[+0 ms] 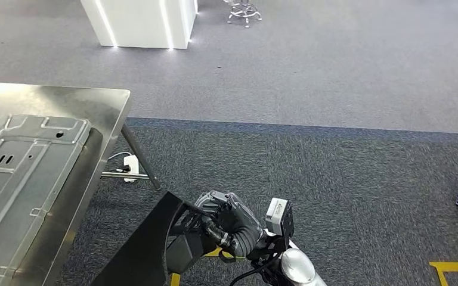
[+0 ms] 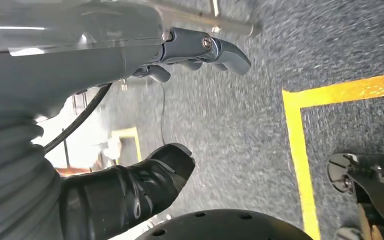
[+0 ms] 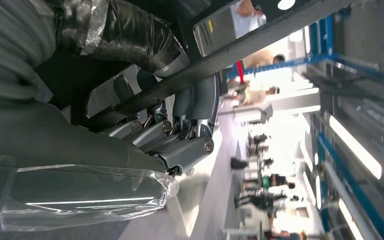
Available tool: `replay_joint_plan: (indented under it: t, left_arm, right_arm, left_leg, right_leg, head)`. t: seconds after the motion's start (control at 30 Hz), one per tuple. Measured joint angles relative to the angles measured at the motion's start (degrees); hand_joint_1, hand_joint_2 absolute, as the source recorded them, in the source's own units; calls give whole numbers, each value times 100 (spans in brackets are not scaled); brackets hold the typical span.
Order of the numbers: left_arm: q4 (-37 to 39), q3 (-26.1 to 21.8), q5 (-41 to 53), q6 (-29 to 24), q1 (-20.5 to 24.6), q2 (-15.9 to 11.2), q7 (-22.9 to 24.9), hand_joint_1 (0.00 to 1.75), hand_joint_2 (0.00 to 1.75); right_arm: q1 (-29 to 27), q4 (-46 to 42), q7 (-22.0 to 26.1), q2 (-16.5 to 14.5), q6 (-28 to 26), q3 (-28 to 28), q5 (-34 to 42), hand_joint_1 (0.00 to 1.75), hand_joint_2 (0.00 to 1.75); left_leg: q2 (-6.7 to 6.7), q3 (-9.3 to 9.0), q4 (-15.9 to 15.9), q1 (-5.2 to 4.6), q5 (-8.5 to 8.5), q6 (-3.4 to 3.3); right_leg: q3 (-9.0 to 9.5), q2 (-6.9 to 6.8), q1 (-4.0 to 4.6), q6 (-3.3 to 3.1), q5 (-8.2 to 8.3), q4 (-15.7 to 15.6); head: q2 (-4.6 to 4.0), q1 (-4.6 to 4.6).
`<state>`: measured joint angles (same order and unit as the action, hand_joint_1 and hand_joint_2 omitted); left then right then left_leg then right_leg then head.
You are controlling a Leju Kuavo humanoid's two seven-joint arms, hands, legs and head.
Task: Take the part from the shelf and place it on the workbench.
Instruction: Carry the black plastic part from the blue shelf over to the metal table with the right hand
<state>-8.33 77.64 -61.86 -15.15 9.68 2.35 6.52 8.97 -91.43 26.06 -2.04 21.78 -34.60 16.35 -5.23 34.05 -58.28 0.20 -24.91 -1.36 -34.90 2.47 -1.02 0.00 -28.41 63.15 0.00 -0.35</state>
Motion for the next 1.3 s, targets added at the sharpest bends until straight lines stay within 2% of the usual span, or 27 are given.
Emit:
replay_joint_plan:
  t: [0.03, 0.07, 0.13, 0.17, 0.2, 0.27, 0.33, 0.37, 0.4, 0.43, 0.5, 0.53, 0.57, 0.63, 0.67, 0.73, 0.8, 0.83, 0.87, 0.9, 0.93, 0.97, 1.03, 1.1, 1.17, 1.23, 1.3]
  left_arm:
    - [0, -5, -17, -4, -13, -3, -15, 0, 175]
    - [1, -11, -37, -8, -31, -8, -28, 0, 175]
    - [3, -21, -75, -18, -80, -25, -50, 0, 175]
    - [5, -24, -99, -22, -103, -35, -58, 0, 175]
    - [7, -27, -121, -28, -119, -43, -66, 0, 175]
    - [9, -34, -154, -37, -128, -50, -87, 0, 175]
    - [9, -40, -185, -42, -130, -51, -117, 0, 175]
    - [9, -42, -199, -44, -137, -54, -127, 0, 175]
    - [9, -43, -210, -46, -146, -59, -134, 0, 175]
    - [9, -44, -215, -47, -156, -66, -136, 0, 175]
    - [9, -47, -224, -55, -162, -80, -140, 0, 175]
    - [9, -48, -228, -59, -160, -82, -143, 0, 175]
    - [9, -49, -231, -63, -158, -84, -145, 0, 175]
    - [9, -51, -233, -65, -163, -85, -150, 0, 175]
    - [9, -52, -233, -65, -170, -85, -151, 0, 175]
    - [9, -52, -237, -67, -170, -84, -154, 0, 175]
    - [9, -52, -245, -69, -159, -84, -163, 0, 175]
    - [9, -52, -249, -69, -155, -85, -169, 0, 175]
    - [9, -52, -254, -69, -155, -85, -175, 0, 175]
    - [9, -52, -259, -69, -156, -85, -180, 0, 175]
    - [9, -52, -264, -68, -155, -85, -186, 0, 175]
    - [9, -52, -271, -68, -155, -84, -194, 0, 175]
    - [9, -52, -281, -64, -149, -81, -216, 0, 175]
    - [9, -52, -290, -57, -149, -80, -235, 0, 175]
    - [9, -52, -300, -45, -160, -84, -239, 0, 175]
    - [9, -52, -307, -33, -157, -87, -239, 0, 175]
    - [9, -54, -309, -22, -143, -86, -240, 0, 175]
  right_arm:
    - [14, 13, 1, -4, 14, 0, 14, 175, 175]
    - [28, 28, 2, -13, 31, 0, 25, 175, 175]
    - [56, 60, 3, -38, 64, 0, 40, 175, 175]
    - [73, 75, 3, -59, 75, 0, 45, 175, 175]
    - [91, 86, 5, -78, 84, 0, 54, 175, 175]
    - [116, 110, 10, -108, 96, 0, 77, 175, 175]
    - [126, 148, 11, -113, 107, 0, 97, 175, 175]
    - [128, 169, 10, -116, 111, 0, 103, 175, 175]
    - [136, 191, 10, -124, 116, 0, 108, 175, 175]
    - [148, 207, 10, -136, 126, 0, 112, 175, 175]
    - [188, 227, 10, -166, 145, 0, 115, 175, 175]
    - [210, 232, 10, -177, 155, 0, 116, 175, 175]
    - [230, 237, 10, -185, 162, 0, 117, 175, 175]
    - [258, 249, 10, -201, 171, 0, 118, 175, 175]
    - [270, 257, 10, -210, 172, 0, 119, 175, 175]
    - [295, 268, 13, -222, 173, 0, 121, 175, 175]
    - [301, 286, 15, -220, 173, 0, 123, 175, 175]
    - [296, 300, 13, -216, 172, 0, 123, 175, 175]
    - [291, 314, 11, -213, 172, 0, 122, 175, 175]
    - [291, 323, 10, -210, 172, 0, 122, 175, 175]
    - [293, 327, 10, -209, 174, 0, 122, 175, 175]
    - [297, 327, 10, -209, 175, 0, 122, 175, 175]
    - [304, 328, 10, -210, 176, 0, 122, 175, 175]
    - [306, 329, 10, -211, 176, 0, 122, 175, 175]
    - [312, 326, 10, -222, 176, 0, 121, 175, 175]
    - [321, 322, 11, -238, 176, 0, 121, 175, 175]
    - [322, 321, 13, -246, 176, -1, 120, 175, 175]
  left_leg:
    - [-52, 25, -28, 2, -11, 30]
    - [-96, 51, -40, 6, -15, 63]
    - [-153, 81, -37, 22, -10, 132]
    - [-85, 97, -71, 23, -33, 162]
    - [39, 151, -189, 22, -108, 192]
    - [347, 428, -756, 24, -419, 248]
    - [463, 801, -1462, 43, -710, 294]
    - [479, 890, -1619, 49, -723, 304]
    - [495, 854, -1540, 51, -620, 306]
    - [530, 697, -1240, 51, -433, 297]
    - [719, 263, -422, 25, -92, 242]
    - [791, 126, -161, 4, -13, 201]
    - [827, 67, -34, -19, 5, 159]
    - [727, 73, 1, -40, 10, 83]
    - [670, 59, 36, -31, 27, 51]
    - [564, 13, 106, 2, 69, -13]
    - [457, 1, 119, 8, 81, -47]
    - [390, 2, 115, 1, 77, -54]
    - [320, 1, 107, -6, 72, -59]
    - [245, -1, 94, -10, 65, -59]
    - [167, -4, 75, -11, 56, -54]
    - [97, -5, 52, -9, 42, -43]
    - [-27, 21, -6, -8, 13, -5]
    - [-122, 61, -25, 5, 5, 55]
    - [-172, 83, -19, 26, 5, 125]
    - [29, 179, -232, 19, -128, 178]
    - [333, 499, -892, 18, -465, 219]
  right_leg:
    - [82, 80, -3, -8, 61, -202]
    - [108, 130, 5, -20, 56, -273]
    - [117, 41, 20, -69, 75, -299]
    - [138, -10, 19, -104, 85, -324]
    - [161, -73, 12, -141, 94, -352]
    - [195, -220, 19, -193, 91, -382]
    - [200, -382, 37, -215, 71, -380]
    - [204, -458, 42, -216, 60, -379]
    - [213, -529, 44, -214, 48, -379]
    - [231, -591, 45, -204, 33, -378]
    - [275, -701, 59, -170, -4, -377]
    - [291, -744, 68, -144, -20, -379]
    - [304, -785, 76, -117, -32, -383]
    - [334, -873, 83, -54, -45, -410]
    - [347, -850, 74, -21, -69, -398]
    - [238, -611, 58, 28, -253, -126]
    - [-123, -332, 41, 37, -587, 580]
    - [-327, -281, 41, 36, -706, 947]
    - [-470, -263, 41, 34, -726, 1167]
    - [-516, -253, 41, 26, -627, 1173]
    - [-446, -231, 41, 12, -422, 943]
    - [-303, -174, 40, -5, -180, 575]
    - [-34, 36, 33, -27, 113, -93]
    - [46, 120, 45, -40, 136, -300]
    - [85, 7, 52, -88, 165, -351]
    - [148, -122, 39, -161, 186, -426]
    - [183, -275, 50, -214, 176, -455]
  head:
    - [0, -1]
    - [0, 0]
    - [0, -1]
    - [0, -2]
    - [0, -5]
    - [0, -10]
    - [0, -12]
    - [0, -12]
    - [0, -13]
    - [0, -13]
    - [0, -12]
    - [0, -12]
    - [0, -10]
    - [0, -10]
    - [0, -9]
    - [0, -6]
    - [0, -2]
    - [0, -2]
    - [0, -1]
    - [0, -1]
    - [0, -1]
    - [0, -1]
    - [0, -1]
    - [0, -1]
    - [0, -1]
    - [0, -6]
    - [0, -10]
